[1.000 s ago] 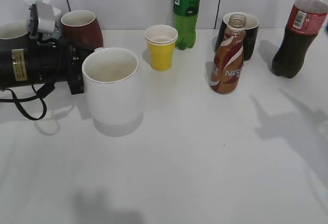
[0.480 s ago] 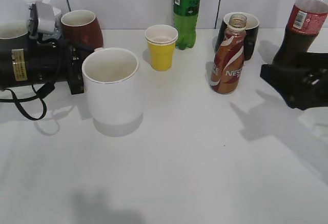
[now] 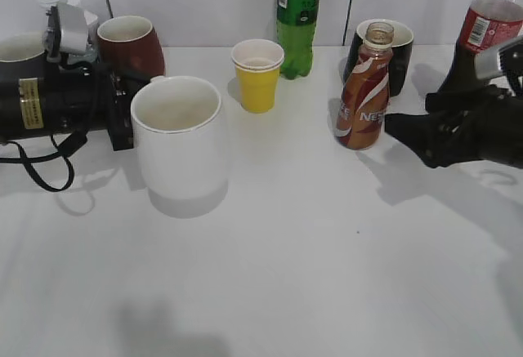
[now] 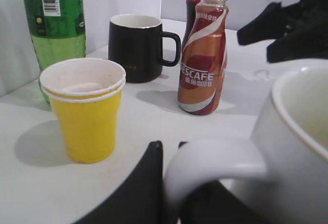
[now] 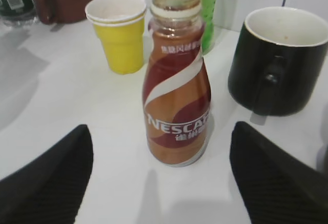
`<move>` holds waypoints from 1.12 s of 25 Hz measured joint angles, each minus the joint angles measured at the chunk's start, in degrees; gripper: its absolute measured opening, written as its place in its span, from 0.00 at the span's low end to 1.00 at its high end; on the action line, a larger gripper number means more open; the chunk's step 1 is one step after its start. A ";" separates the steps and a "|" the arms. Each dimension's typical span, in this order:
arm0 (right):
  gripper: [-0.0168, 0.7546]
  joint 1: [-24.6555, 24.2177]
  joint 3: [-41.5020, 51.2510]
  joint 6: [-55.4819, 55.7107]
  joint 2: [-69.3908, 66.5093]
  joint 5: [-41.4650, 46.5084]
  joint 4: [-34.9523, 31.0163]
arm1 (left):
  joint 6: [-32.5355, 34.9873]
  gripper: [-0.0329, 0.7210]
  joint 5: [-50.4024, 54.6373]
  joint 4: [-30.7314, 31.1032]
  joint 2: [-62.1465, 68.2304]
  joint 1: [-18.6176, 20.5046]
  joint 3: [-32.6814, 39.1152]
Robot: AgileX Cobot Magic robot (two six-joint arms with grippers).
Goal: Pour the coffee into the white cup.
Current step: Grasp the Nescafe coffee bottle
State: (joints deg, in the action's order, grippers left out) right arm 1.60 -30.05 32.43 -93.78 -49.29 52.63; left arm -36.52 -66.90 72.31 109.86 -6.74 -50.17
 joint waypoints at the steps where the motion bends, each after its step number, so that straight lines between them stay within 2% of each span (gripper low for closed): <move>1: 0.87 0.00 -0.43 -0.06 -1.05 -0.05 0.00 | 0.00 0.11 0.00 0.00 0.00 0.00 0.00; 8: 0.87 2.12 -3.22 -3.36 -8.78 -0.55 -1.44 | 0.00 0.11 0.00 0.05 0.00 0.00 0.00; 14: 0.87 6.39 -5.70 -9.89 -13.28 -2.02 -13.06 | 0.00 0.11 0.00 0.07 0.00 0.00 0.00; 28: 0.87 7.00 -13.32 -10.64 -20.06 -4.91 -12.60 | 0.00 0.11 0.00 0.11 0.00 0.00 0.00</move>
State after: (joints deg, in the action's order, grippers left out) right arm 8.61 -43.36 21.78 -113.84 -54.19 40.03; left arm -36.52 -66.90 72.43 109.86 -6.74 -50.17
